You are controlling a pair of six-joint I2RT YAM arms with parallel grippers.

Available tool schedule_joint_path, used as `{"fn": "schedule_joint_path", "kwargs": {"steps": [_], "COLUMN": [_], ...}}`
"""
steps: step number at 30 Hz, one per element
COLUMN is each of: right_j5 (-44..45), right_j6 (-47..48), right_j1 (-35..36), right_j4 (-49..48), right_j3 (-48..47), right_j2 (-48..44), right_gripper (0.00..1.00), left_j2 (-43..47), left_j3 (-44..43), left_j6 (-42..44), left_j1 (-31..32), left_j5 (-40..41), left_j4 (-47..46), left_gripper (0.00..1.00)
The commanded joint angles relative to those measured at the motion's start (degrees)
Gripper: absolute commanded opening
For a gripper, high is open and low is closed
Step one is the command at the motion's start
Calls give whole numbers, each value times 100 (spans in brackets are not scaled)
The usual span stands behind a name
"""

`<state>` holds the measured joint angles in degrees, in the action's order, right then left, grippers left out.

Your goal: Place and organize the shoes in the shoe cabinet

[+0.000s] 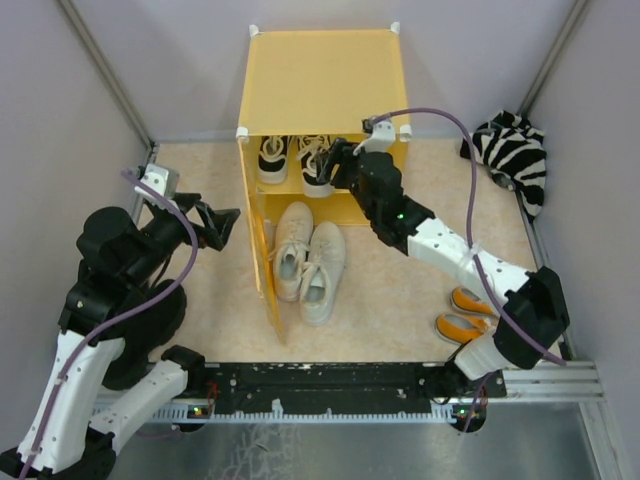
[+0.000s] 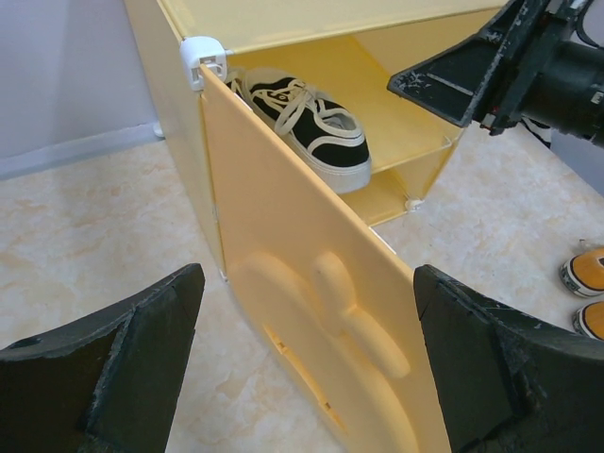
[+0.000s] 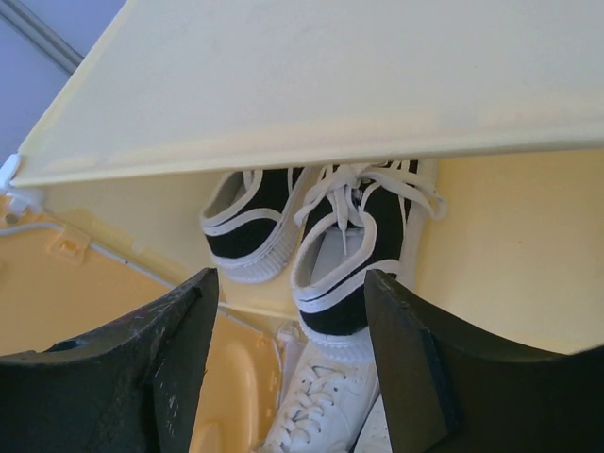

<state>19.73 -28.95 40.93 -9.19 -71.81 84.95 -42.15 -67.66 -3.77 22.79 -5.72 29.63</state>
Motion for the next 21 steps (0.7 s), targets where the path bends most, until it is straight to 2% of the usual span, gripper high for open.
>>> {"fn": "schedule_joint_path", "kwargs": {"steps": [1, 4, 6, 11, 19, 21], "right_j5": [237, 350, 723, 1300, 1580, 1473], "right_j6": [646, 1103, 1503, 1927, 2760, 2798], "right_j1": [266, 488, 742, 1019, 995, 894], "right_j4": [196, 223, 99, -742, -2137, -2198], "right_j3": [286, 769, 1144, 1881, 1640, 1441], "right_j2": [-414, -522, -563, -616, -29, 217], "right_gripper": [63, 59, 58, 58, 58, 58], "left_j2": [-2, 10, 20, 19, 15, 28], "left_j3": [-64, -69, -51, 25, 18, 32], "left_j6": [95, 104, 117, 129, 144, 156], "left_j1": [28, 24, 31, 33, 28, 32], "left_j5": [48, 102, 159, 205, 213, 243], "left_j4": [-12, 11, 26, 34, 51, 51], "left_gripper": [98, 98, 98, 98, 98, 98]}}
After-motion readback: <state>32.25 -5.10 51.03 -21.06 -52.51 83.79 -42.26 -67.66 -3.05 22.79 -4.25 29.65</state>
